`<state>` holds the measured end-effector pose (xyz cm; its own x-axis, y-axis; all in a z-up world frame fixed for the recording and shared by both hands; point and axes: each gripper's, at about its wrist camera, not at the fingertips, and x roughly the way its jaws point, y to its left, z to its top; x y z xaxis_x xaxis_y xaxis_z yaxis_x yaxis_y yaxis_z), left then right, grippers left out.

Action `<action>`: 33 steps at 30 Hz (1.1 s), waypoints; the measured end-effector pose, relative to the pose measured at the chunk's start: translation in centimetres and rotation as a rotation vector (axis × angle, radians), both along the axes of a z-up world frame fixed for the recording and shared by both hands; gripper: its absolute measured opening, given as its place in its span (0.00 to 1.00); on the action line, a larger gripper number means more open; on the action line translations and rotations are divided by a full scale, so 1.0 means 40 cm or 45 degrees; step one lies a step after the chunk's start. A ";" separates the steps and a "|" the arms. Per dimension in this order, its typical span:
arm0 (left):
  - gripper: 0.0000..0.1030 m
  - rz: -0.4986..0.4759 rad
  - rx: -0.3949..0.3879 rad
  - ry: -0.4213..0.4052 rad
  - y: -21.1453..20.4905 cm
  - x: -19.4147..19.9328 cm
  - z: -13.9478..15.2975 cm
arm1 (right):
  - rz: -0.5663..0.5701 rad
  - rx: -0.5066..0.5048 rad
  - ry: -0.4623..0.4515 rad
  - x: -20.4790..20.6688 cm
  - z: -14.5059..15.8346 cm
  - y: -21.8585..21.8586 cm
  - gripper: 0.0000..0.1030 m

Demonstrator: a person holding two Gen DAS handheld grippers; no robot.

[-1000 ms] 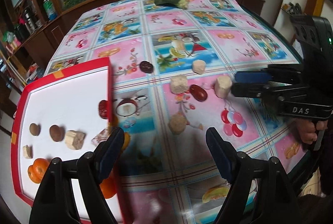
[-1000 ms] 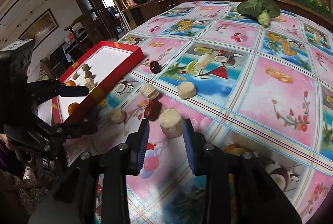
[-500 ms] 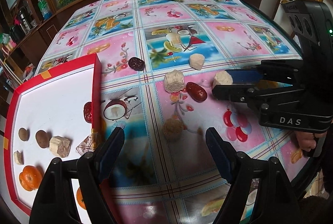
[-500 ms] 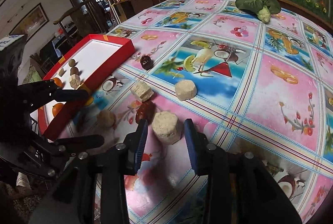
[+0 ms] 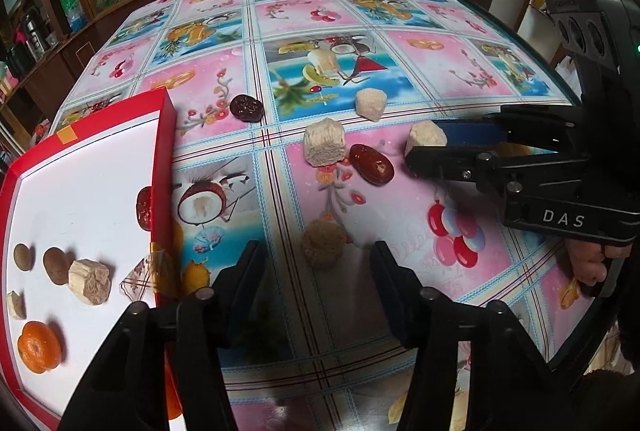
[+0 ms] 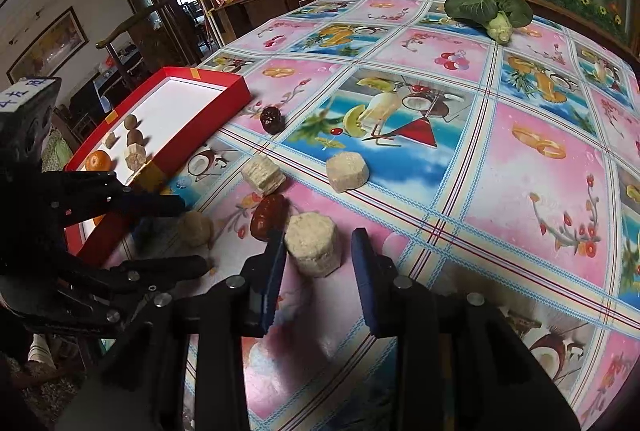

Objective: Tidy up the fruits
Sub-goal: 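Grasp a pale cube with the right tool while the left tool grasps a brown kiwi, then carry the cube into the tray and open the right tool while the left tool releases its kiwi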

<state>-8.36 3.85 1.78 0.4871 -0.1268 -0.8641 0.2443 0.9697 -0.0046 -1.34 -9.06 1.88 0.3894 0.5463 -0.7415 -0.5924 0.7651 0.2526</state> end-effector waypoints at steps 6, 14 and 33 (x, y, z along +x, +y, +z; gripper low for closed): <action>0.34 -0.009 -0.038 -0.001 0.003 0.009 0.005 | 0.003 -0.003 -0.002 0.000 0.000 0.000 0.35; 0.22 -0.019 -0.012 -0.020 -0.004 0.007 0.002 | -0.002 0.003 -0.001 0.000 0.000 -0.003 0.29; 0.22 0.059 0.069 -0.206 -0.010 -0.023 0.089 | -0.262 0.061 0.041 0.070 -0.006 -0.086 0.29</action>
